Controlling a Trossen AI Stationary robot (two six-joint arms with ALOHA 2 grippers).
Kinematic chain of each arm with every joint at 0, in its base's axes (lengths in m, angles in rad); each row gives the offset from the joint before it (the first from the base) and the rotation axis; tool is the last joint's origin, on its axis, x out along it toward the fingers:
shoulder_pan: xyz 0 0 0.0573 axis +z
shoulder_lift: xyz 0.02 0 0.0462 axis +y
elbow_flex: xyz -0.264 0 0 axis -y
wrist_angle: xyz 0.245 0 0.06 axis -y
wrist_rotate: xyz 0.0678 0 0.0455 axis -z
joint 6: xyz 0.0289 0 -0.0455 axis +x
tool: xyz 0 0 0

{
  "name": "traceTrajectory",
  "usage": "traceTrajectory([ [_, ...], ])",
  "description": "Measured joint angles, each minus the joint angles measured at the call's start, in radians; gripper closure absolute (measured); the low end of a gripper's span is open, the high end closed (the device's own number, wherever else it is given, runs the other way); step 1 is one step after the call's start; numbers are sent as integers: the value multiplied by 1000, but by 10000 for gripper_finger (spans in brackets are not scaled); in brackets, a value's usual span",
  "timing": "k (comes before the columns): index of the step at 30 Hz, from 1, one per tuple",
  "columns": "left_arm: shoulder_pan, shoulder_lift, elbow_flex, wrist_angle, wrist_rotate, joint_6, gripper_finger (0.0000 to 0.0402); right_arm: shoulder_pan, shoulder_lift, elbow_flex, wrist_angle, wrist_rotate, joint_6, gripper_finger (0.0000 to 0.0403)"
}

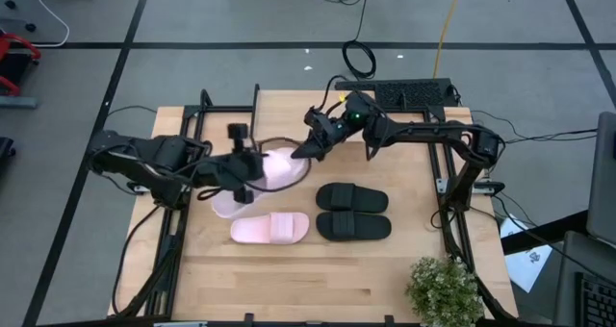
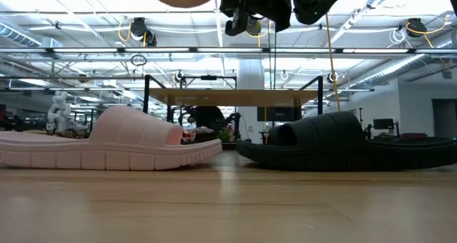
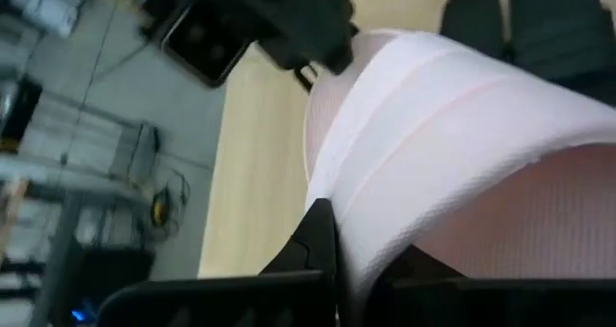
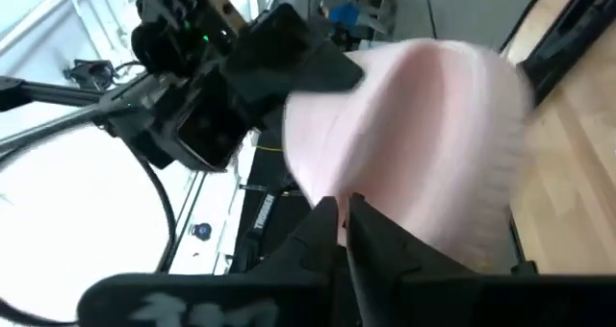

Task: Pick and place slides into the shelf
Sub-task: Put the top pink slides on the shelf

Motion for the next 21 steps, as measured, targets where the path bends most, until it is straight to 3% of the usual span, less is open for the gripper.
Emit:
traceTrajectory([
  [4, -33, 3, 37, -195, -62, -177, 400, -23, 0, 0, 2, -3, -6, 379],
  [10, -51, 3, 44, -209, -164, -357, 401, -62, 1, 0, 6, 73, -88, 380],
  [16, 45, 50, 43, -257, -275, -551, 401, -103, 2, 0, 99, 109, -137, 381],
  [21, 160, 100, 43, -246, -284, -543, 401, -149, -36, -1, 147, 110, -149, 381],
])
